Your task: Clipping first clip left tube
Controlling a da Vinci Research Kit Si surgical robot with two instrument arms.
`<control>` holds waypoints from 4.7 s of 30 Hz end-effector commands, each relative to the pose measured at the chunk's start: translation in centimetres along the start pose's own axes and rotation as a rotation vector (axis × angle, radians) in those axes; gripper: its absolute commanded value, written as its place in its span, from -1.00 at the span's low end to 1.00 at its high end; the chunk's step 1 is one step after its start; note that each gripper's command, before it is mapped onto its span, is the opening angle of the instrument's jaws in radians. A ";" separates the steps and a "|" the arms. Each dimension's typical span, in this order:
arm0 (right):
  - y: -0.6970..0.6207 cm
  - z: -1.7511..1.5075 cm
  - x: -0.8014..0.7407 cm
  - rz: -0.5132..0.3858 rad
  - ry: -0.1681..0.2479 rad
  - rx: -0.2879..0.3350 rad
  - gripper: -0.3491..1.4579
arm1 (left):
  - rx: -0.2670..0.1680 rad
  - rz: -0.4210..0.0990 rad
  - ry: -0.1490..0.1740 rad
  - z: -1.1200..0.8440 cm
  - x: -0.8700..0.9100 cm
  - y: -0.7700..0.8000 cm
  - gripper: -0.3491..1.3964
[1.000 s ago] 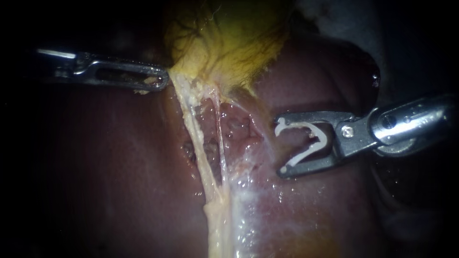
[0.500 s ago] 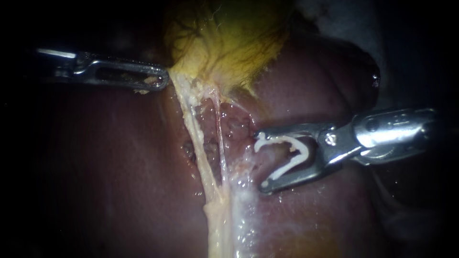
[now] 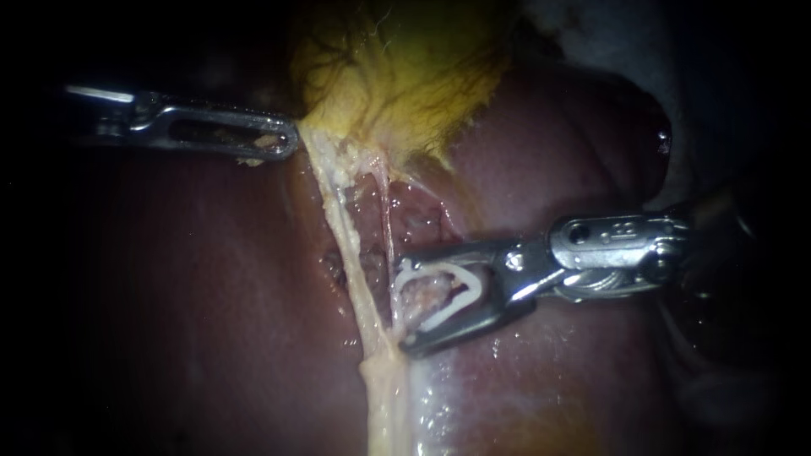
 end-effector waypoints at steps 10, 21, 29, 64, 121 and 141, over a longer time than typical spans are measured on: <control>0.22 0.17 -0.21 0.031 -0.011 0.029 0.05 | 0.000 0.000 0.000 0.00 0.00 0.00 -1.00; 0.41 0.31 -0.42 0.046 -0.017 0.036 0.05 | 0.000 0.000 0.000 0.00 0.00 -0.01 -1.00; 0.53 0.37 -0.52 0.070 -0.022 0.043 0.05 | 0.000 0.000 0.000 0.00 0.00 -0.01 -1.00; 0.92 0.93 -0.79 0.259 0.136 0.507 0.00 | 0.001 0.001 0.000 -0.02 0.00 -0.02 -1.00; 0.12 1.05 -0.26 0.247 0.113 0.682 -0.15 | 0.003 0.000 0.001 -0.06 0.00 -0.02 -1.00; 0.21 1.14 -0.37 0.073 0.072 0.643 -1.00 | 0.005 0.000 0.002 -0.08 -0.01 -0.02 -1.00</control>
